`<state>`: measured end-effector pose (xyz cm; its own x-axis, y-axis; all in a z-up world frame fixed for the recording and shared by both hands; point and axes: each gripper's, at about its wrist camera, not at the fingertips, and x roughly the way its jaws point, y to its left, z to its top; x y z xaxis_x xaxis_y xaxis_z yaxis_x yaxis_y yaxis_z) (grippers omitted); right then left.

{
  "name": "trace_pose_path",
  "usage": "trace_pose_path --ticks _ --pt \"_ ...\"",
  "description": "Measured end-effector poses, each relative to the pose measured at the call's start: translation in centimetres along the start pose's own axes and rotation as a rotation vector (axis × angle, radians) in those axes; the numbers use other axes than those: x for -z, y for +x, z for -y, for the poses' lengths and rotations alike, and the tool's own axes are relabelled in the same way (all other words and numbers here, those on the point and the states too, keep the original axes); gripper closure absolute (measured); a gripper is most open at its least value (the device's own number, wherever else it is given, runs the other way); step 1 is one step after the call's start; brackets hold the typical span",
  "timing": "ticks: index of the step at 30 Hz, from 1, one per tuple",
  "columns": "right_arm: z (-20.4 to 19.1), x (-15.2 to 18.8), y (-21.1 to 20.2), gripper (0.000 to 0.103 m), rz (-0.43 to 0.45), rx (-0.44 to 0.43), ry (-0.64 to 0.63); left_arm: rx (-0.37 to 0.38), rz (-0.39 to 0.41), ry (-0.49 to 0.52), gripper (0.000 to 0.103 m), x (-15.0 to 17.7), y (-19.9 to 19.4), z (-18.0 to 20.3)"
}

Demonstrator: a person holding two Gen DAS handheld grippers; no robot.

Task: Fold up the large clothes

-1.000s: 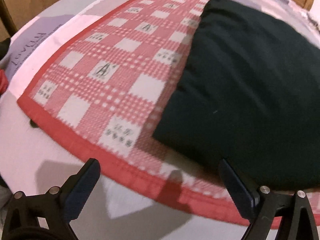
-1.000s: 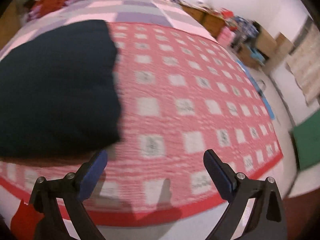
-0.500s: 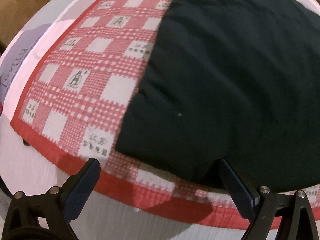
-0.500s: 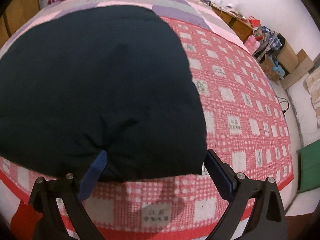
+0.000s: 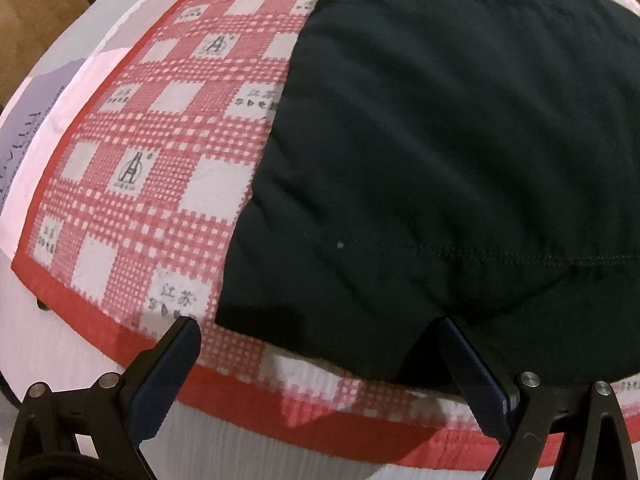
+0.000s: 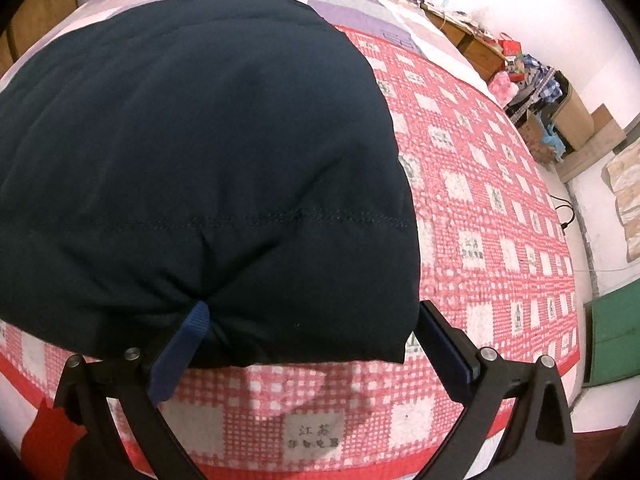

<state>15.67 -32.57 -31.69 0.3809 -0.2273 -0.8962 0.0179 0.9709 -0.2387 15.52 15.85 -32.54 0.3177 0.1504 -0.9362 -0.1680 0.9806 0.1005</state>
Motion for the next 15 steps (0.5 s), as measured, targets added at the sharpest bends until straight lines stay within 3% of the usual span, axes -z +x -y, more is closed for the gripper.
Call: trace_pose_path --ticks 3,7,10,15 --pt "0.4 1.4 -1.6 0.000 0.064 0.021 -0.017 0.056 0.009 -0.046 0.004 1.6 -0.7 -1.2" --pt "0.6 4.0 -1.7 0.000 0.008 -0.016 -0.019 0.060 -0.041 -0.121 0.004 4.8 -0.3 -3.7" --pt "1.1 5.4 -1.9 0.000 -0.007 -0.001 0.009 -0.021 -0.081 -0.113 0.004 6.3 0.6 -4.7" --pt "1.5 5.7 -1.6 0.000 -0.011 0.018 0.039 0.092 -0.048 -0.165 0.004 5.0 0.8 -5.2"
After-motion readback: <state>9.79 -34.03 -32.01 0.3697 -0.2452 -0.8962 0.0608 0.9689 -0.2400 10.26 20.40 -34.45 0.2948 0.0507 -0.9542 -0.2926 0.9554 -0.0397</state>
